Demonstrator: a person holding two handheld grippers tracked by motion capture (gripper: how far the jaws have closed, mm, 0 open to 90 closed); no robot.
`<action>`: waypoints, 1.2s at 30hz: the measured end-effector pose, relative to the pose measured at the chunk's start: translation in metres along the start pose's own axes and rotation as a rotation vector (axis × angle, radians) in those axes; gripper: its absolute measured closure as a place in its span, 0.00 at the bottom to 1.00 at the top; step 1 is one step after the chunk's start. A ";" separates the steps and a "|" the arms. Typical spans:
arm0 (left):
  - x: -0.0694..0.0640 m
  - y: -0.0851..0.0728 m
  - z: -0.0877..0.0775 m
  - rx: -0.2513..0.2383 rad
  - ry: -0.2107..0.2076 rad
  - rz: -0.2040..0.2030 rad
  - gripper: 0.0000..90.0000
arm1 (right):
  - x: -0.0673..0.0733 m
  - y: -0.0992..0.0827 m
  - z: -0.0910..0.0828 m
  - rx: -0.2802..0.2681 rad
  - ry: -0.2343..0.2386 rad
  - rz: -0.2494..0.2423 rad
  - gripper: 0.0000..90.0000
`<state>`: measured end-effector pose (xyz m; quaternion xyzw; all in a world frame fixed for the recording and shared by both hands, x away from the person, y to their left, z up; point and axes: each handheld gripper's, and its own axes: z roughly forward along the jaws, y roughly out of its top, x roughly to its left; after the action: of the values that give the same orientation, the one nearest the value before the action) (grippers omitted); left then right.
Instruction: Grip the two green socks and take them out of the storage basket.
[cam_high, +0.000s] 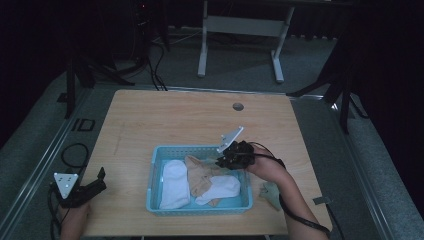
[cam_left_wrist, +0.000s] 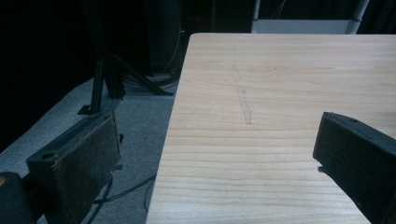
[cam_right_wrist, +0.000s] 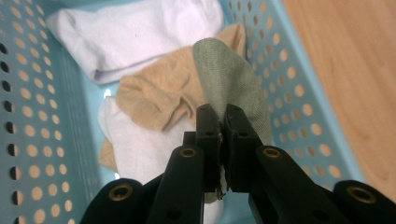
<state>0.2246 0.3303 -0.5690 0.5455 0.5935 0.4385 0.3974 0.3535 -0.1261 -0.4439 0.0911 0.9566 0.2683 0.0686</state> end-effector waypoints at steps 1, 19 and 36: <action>0.000 0.000 0.000 0.000 0.000 0.000 0.00 | 0.000 0.000 0.000 0.000 0.000 0.000 0.95; 0.000 0.000 0.000 0.003 0.003 -0.001 0.00 | 0.002 0.002 -0.062 -0.111 -0.043 0.001 0.95; 0.000 0.000 0.000 0.004 0.005 -0.001 0.00 | -0.011 -0.032 -0.106 -0.166 -0.130 0.081 0.95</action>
<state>0.2249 0.3301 -0.5690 0.5451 0.5954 0.4385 0.3950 0.3410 -0.2081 -0.3700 0.1409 0.9201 0.3425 0.1270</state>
